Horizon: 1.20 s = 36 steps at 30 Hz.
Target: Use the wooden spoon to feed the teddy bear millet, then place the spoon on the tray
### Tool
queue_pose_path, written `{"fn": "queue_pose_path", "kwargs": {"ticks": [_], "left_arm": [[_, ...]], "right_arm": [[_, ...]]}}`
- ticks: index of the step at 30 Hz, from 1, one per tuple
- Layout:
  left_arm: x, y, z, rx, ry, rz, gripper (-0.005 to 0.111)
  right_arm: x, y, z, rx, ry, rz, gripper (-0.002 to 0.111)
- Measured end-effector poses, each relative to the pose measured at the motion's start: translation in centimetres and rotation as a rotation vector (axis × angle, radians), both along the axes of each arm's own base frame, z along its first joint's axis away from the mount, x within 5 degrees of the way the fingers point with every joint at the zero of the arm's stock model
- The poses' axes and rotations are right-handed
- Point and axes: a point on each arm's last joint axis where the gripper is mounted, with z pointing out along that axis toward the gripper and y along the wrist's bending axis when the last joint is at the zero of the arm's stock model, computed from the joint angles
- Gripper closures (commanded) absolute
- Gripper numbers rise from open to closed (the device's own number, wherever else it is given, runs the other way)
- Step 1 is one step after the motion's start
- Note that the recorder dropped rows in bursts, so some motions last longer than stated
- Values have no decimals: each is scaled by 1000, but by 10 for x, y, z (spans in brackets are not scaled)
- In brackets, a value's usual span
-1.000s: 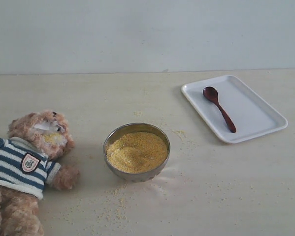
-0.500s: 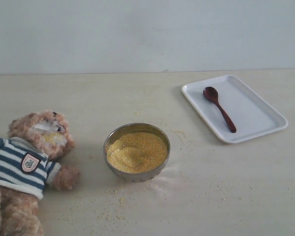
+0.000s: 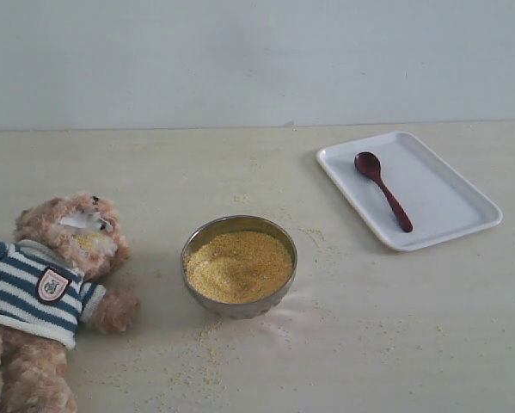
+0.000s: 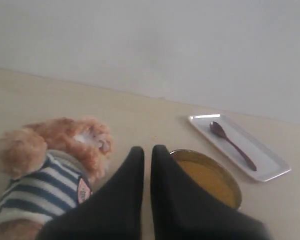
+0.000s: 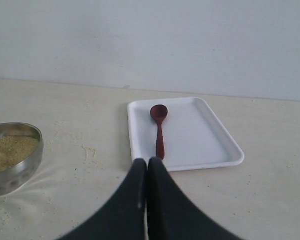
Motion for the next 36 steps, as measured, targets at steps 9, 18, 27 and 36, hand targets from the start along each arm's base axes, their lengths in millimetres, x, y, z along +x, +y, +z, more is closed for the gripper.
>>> {"fn": "queue_pose_path", "kwargs": {"ticks": [9,18,27,36], "left_arm": [[12,23,-21,50,-41,242,102],[15,37,-24,-16,-176,400,102],[15,34,-24,0,-170,350,102],[15,30,-26,91,-167,272,102]], "right_arm": [[0,0,0,0,0,0,108],[0,0,0,0,0,0,108],[0,0,0,0,0,0,108],[0,0,0,0,0,0,108]]}}
